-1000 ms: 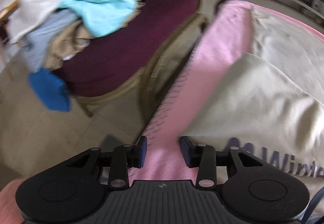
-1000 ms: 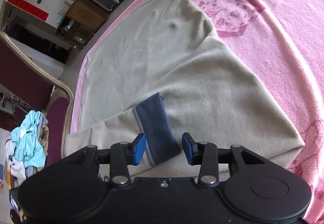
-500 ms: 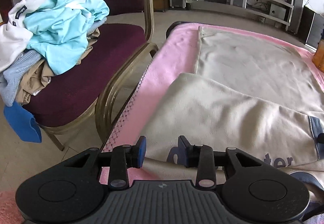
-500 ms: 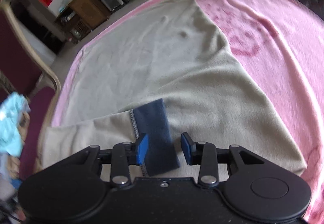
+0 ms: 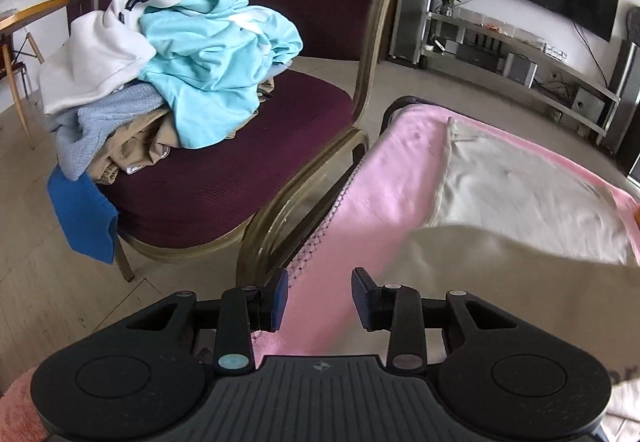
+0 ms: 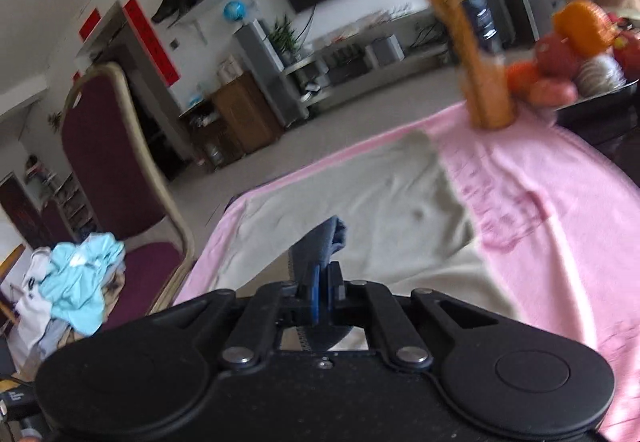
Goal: Fold clothes
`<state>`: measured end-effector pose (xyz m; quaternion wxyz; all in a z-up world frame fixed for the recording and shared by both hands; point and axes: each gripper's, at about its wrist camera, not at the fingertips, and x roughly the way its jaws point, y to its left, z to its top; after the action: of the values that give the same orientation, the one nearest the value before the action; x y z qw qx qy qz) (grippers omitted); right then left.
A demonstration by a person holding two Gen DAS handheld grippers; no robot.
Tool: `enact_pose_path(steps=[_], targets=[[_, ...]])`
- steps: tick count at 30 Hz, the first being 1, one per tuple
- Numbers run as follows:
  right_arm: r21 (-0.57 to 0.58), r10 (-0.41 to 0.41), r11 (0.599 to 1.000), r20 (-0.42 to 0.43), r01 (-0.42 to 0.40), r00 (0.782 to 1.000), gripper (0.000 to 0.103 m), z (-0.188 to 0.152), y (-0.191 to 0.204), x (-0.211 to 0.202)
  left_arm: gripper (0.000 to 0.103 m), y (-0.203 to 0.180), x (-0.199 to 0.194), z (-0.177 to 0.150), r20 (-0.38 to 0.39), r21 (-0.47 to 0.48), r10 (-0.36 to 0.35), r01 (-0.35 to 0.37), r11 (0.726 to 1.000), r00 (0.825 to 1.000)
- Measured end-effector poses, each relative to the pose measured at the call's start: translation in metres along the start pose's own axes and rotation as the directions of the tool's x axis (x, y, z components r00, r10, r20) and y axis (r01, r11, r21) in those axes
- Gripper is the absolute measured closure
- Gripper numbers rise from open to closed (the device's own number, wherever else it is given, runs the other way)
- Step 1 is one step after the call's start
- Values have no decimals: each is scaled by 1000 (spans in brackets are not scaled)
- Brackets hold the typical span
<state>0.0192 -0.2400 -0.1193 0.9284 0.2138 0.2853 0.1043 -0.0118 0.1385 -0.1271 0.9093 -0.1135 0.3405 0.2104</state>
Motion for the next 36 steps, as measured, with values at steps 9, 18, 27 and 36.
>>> enact_pose_path(steps=[9,18,27,36], targets=[[85,-179,978,-132,192,975,99,-2,-42,25,68,-13,10,-5,-47,79,7,-3,997,999],[-54,-379,925,-217,377,900,75,-17,-36,42,75,-32,14,-14,-93,194,-34,52,980,995],[352,52,934,-324,69,945,88,-21,-75,57,91,-70,40,-17,-186,351,-71,133,927,980],[435,-119,855,-365,282,923,103,-30,-105,46,65,-29,48,-23,-273,222,57,6,975,960]])
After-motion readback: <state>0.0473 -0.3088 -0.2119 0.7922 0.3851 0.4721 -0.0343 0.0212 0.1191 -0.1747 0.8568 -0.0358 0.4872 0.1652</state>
